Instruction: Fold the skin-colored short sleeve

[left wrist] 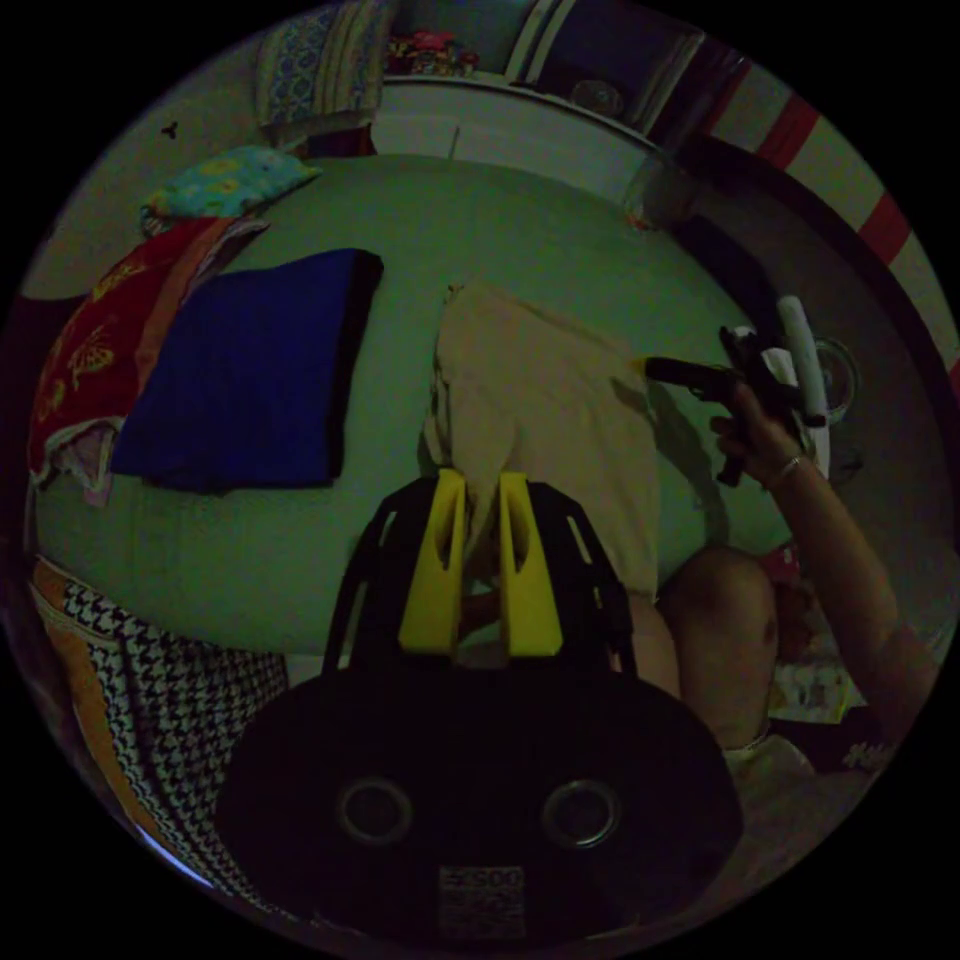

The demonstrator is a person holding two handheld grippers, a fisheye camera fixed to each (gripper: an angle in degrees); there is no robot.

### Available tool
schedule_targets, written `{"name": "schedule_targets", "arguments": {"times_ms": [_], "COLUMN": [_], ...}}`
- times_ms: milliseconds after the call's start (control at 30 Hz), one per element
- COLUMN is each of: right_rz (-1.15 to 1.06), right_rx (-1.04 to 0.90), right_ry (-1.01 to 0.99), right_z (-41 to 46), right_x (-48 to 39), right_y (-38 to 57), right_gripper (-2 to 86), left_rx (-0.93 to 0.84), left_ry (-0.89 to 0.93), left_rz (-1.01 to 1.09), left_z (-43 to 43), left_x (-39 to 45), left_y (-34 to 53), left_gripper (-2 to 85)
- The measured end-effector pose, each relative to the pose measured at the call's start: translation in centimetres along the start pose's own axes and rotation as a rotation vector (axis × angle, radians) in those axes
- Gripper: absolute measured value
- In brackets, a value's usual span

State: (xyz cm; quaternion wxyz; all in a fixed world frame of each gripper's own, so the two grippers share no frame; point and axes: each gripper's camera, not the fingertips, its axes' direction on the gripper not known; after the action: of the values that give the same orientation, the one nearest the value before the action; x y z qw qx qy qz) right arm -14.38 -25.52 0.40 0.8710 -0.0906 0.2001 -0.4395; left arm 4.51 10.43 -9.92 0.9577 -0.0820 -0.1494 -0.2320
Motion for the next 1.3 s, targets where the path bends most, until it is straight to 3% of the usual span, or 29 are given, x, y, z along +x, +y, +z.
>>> {"name": "schedule_targets", "arguments": {"times_ms": [300, 500, 633, 933, 1300], "right_rz": [-0.114, -0.121, -0.061, -0.218, -0.356], "right_rx": [-0.033, -0.093, 0.012, 0.161, 0.199], "right_ry": [0.117, 0.007, -0.143, -0.056, -0.068], "right_z": [2.2, 1.7, -2.2, -10.8, -15.2], "right_x": [-5.8, -7.7, -8.1, -15.2, -25.2], "right_y": [-5.0, -8.8, -10.9, -15.3, -22.7], "right_gripper": [5.2, 0.7, 0.3, 0.2, 0.3], "left_rx": [-0.023, -0.006, 0.027, 0.151, 0.245], "left_ry": [-0.005, 0.020, 0.036, 0.053, 0.108], "left_rz": [-0.033, -0.046, -0.021, 0.045, 0.001], "left_z": [-2.9, -6.8, -10.7, -20.6, -31.3], "left_x": [-3.8, -6.4, -8.0, -11.1, -19.4], "left_y": [0.0, -0.5, -1.3, -3.1, -3.8], "left_gripper": [6.4, 6.4, 6.4, 6.2, 6.1]}}
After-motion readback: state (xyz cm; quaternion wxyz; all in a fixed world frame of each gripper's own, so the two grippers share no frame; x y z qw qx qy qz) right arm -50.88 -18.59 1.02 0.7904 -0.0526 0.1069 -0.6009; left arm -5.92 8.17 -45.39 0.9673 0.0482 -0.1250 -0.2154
